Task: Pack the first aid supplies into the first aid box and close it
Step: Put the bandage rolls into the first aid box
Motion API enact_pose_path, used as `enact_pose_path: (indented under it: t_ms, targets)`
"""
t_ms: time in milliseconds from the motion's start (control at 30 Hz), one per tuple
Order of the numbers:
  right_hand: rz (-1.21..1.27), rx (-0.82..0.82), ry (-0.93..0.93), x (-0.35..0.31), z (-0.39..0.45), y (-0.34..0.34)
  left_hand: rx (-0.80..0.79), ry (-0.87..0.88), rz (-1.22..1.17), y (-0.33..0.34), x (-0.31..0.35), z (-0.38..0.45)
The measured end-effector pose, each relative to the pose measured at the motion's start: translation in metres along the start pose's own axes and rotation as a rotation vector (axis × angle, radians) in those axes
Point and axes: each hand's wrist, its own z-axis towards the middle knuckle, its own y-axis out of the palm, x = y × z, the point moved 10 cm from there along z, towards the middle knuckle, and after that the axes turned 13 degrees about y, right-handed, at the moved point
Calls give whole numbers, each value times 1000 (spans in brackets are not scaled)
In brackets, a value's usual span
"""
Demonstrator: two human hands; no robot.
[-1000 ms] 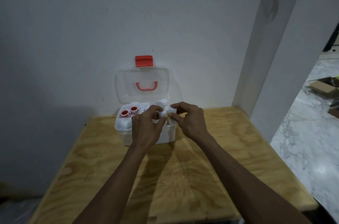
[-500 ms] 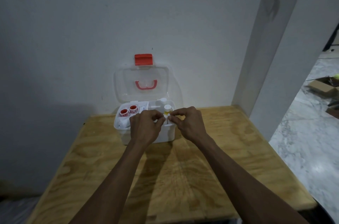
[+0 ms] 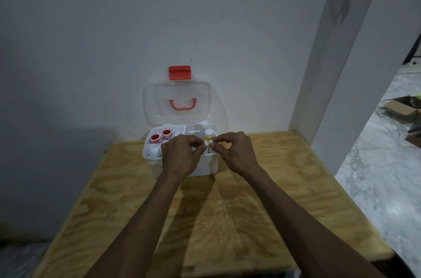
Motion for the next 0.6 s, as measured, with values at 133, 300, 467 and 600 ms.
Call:
enact_pose_path:
  t_ms: [133,300,467,600]
  targets:
    - [2,4,-9,-2,-2,-2,12,-21,-24,-1,-1,-2]
    - [-1,-10,2,-1,0,-2,13,-34,-38,-2,0,-4]
    - [0,-5,-6,-4,0,-5,19,-50,-38,-4,2,-5]
    - [33,22,-23,-11,1,-12,50,-43,-33,-12,2,-5]
